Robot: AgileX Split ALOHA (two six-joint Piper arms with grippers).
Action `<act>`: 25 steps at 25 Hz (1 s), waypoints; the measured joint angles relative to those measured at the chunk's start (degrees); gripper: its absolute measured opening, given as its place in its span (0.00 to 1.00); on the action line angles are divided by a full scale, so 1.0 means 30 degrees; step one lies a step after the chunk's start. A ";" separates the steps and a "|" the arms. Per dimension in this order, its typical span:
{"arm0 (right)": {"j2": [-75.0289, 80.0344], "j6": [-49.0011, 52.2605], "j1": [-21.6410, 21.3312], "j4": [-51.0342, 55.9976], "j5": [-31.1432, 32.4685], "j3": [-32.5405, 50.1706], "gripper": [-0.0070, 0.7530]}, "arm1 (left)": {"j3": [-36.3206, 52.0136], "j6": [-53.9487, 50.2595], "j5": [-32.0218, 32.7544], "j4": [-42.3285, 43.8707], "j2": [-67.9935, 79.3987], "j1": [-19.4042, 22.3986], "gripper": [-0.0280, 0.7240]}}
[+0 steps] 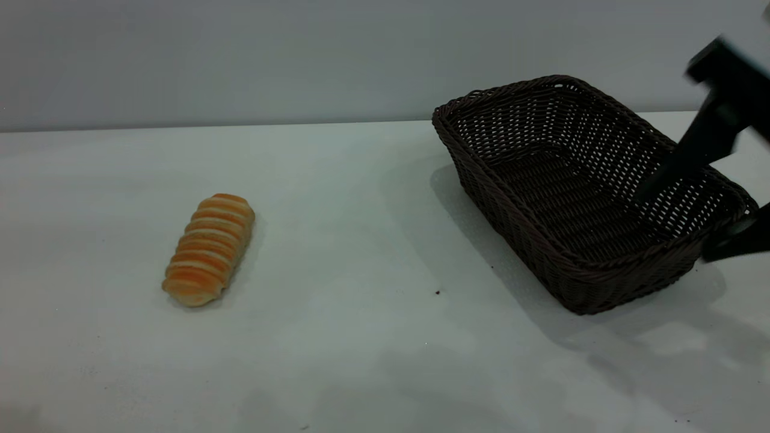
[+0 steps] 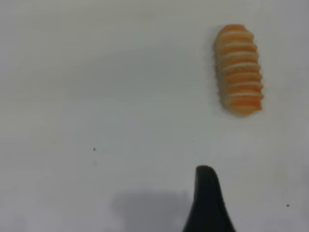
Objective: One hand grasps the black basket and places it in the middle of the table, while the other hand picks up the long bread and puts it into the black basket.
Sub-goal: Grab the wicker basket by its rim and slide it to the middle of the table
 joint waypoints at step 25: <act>0.8505 -0.1445 0.0000 0.7144 -0.4766 -0.2758 0.13 | 0.0000 0.0000 -0.0181 -0.0223 0.0000 0.0000 0.79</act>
